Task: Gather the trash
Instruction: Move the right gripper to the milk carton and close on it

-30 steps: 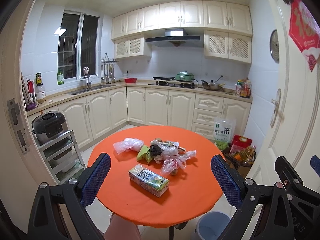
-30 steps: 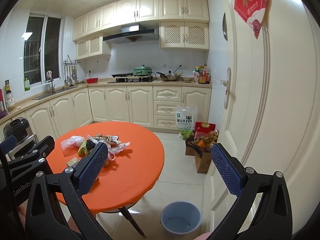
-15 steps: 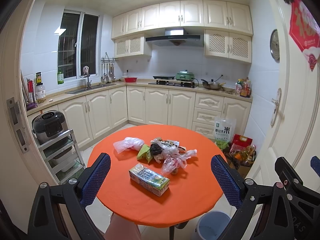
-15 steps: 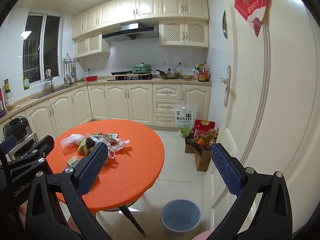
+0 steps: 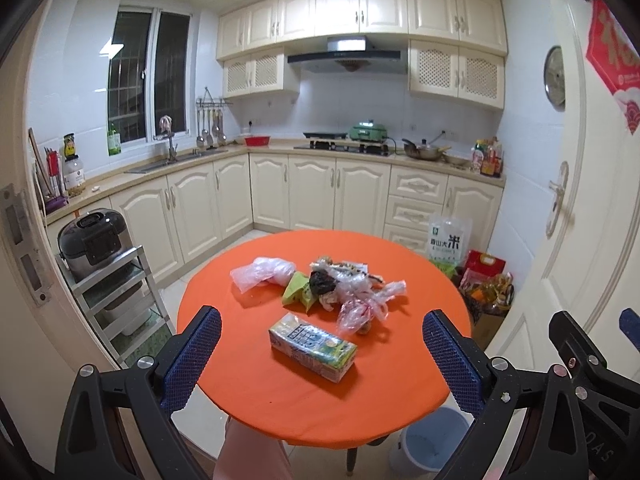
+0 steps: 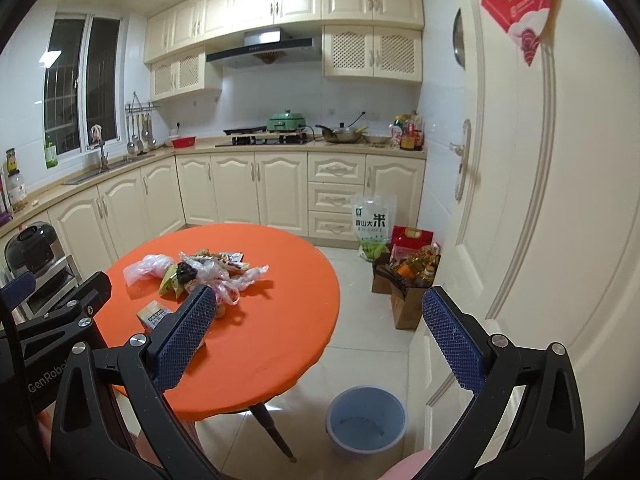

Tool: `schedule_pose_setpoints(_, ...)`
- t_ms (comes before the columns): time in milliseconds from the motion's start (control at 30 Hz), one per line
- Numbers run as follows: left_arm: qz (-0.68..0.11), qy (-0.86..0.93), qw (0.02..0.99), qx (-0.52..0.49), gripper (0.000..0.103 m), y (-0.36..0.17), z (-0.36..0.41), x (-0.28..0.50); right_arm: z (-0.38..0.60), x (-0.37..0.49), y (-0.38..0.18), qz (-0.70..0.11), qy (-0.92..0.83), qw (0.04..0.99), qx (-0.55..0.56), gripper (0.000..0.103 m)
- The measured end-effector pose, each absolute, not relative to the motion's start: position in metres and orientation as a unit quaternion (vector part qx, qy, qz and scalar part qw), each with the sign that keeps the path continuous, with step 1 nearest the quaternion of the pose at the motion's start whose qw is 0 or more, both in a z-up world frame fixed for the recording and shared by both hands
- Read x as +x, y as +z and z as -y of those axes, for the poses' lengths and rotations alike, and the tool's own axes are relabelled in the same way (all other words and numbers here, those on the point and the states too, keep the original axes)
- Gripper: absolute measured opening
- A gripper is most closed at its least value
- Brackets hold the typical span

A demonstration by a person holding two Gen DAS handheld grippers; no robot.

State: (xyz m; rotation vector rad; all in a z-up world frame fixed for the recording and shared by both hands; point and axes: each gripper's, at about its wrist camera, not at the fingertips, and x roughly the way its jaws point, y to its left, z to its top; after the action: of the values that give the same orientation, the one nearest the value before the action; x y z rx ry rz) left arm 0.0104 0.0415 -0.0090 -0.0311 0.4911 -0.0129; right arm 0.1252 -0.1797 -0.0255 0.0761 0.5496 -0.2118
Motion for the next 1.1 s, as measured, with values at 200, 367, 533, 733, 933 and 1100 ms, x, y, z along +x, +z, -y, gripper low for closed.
schedule_pose_setpoints(200, -0.273, -0.007, 0.962, -0.004, 0.1, -0.016, -0.072, 0.035, 0.153, 0.145, -0.038, -0.298, -0.096, 0.949, 0.028, 0.103)
schedule_pose_setpoints(367, -0.305, -0.018, 0.952, 0.004, 0.1, -0.027, -0.1, 0.059, 0.127, 0.163, -0.049, -0.32, -0.092, 0.942, 0.026, 0.103)
schedule_pose_setpoints(533, -0.33, -0.027, 0.944, 0.008, 0.099, -0.038, -0.133, 0.081, 0.108, 0.184, -0.065, -0.356, -0.092, 0.928, 0.053, 0.103)
schedule_pose_setpoints(733, -0.353, -0.034, 0.935, 0.001, 0.098, -0.049, -0.168, 0.097, 0.088, 0.205, -0.089, -0.398, -0.08, 0.912, 0.063, 0.103)
schedule_pose_setpoints(933, -0.388, -0.041, 0.921, -0.024, 0.098, -0.062, -0.206, 0.121, 0.059, 0.237, -0.115, -0.437, -0.041, 0.897, 0.047, 0.103)
schedule_pose_setpoints(1100, -0.414, -0.031, 0.909, -0.036, 0.096, -0.074, -0.234, 0.142, 0.032, 0.275, -0.144, -0.477, -0.005, 0.879, 0.013, 0.103)
